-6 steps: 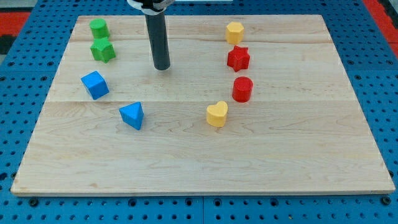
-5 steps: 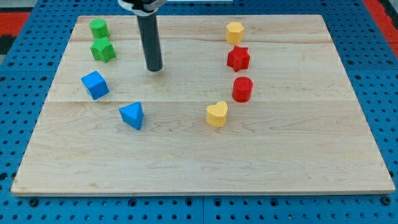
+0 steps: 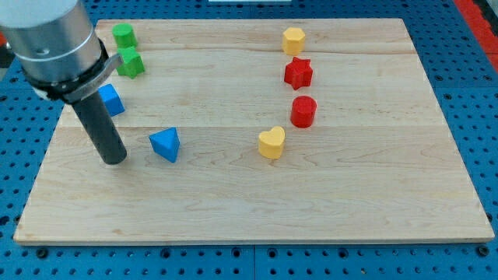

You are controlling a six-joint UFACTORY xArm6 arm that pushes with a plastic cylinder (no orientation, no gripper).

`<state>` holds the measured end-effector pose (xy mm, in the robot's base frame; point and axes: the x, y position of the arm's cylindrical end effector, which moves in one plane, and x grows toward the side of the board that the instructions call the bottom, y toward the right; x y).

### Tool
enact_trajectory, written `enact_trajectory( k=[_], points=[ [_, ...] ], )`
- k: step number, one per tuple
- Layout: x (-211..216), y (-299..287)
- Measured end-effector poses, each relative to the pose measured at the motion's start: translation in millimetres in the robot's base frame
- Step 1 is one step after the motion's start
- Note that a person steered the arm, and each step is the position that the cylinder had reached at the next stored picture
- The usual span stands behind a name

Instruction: Place the blue blocks to the bottom right of the green star

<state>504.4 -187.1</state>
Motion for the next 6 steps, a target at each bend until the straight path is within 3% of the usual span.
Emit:
enact_trajectory(
  k=[2, 4, 5, 6],
  points=[
    [-5, 48],
    [-11, 39],
    [-27, -58],
    [-68, -97]
  ],
)
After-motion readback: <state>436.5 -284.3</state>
